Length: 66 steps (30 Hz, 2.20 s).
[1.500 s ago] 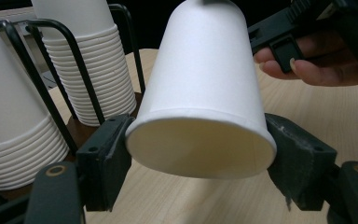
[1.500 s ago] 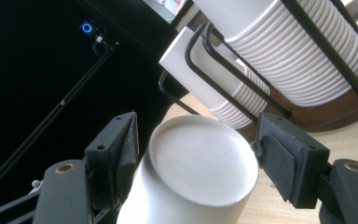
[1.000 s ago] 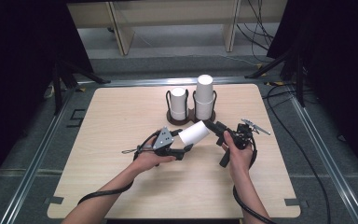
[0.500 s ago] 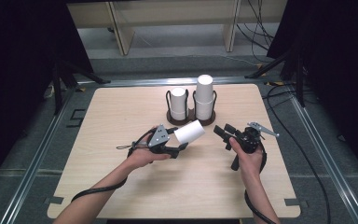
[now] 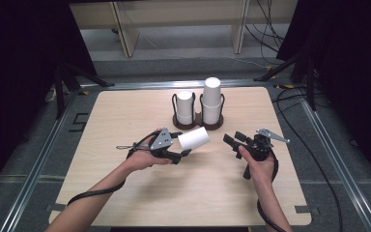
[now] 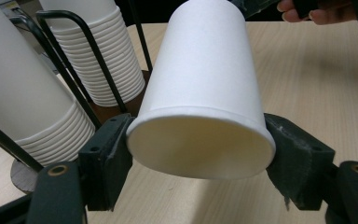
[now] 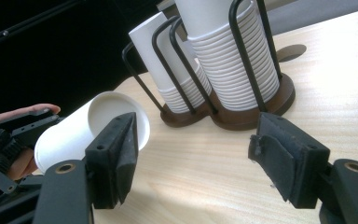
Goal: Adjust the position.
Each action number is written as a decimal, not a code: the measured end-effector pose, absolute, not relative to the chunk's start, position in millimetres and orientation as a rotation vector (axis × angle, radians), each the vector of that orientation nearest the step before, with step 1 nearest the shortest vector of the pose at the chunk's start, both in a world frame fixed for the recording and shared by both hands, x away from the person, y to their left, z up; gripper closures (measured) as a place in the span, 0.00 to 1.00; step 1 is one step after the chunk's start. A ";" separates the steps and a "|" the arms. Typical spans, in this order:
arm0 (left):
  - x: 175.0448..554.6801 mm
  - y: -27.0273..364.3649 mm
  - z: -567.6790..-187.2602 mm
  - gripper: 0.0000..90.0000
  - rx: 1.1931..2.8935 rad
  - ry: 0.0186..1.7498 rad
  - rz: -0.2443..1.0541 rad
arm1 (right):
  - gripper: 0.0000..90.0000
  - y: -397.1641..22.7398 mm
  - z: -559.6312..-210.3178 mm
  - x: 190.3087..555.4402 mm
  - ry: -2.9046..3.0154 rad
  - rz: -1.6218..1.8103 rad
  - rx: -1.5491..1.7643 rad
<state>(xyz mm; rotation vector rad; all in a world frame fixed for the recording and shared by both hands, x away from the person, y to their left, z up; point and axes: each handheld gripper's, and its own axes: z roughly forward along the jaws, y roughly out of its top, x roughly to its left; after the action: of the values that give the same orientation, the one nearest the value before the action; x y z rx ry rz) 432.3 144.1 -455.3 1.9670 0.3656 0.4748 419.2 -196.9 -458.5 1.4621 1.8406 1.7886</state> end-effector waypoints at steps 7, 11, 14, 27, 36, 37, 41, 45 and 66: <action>432.6 146.8 -449.7 0.31 2.014 0.310 0.446 | 0.35 -198.1 -458.8 419.6 1.845 1.779 1.452; 433.1 148.5 -445.4 0.31 2.056 0.277 0.443 | 0.35 -198.2 -459.8 419.9 1.860 1.776 1.423; 433.7 149.5 -443.5 0.31 2.073 0.259 0.446 | 0.35 -198.7 -459.7 419.4 1.876 1.750 1.414; 433.9 151.2 -437.5 0.31 2.113 0.233 0.445 | 0.35 -198.6 -460.7 420.0 1.910 1.688 1.359; 434.9 152.4 -433.0 0.31 2.151 0.205 0.442 | 0.35 -196.9 -460.5 420.9 1.941 1.638 1.296; 435.2 152.9 -432.5 0.31 2.156 0.203 0.442 | 0.35 -195.6 -460.8 420.6 1.946 1.639 1.295; 436.1 155.5 -428.8 0.31 2.188 0.182 0.435 | 0.35 -195.7 -460.9 418.9 1.986 1.611 1.283; 436.8 156.2 -426.0 0.31 2.210 0.166 0.429 | 0.35 -195.7 -461.0 419.9 2.008 1.589 1.238; 438.2 152.7 -413.7 0.31 2.364 0.024 0.422 | 0.35 -189.4 -458.9 418.9 2.090 1.570 1.186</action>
<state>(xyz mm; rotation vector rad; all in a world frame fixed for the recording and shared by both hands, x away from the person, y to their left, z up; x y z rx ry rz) 438.2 152.7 -413.7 2.3642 0.0237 0.4217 418.9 -189.4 -458.9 1.1857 2.0901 1.5695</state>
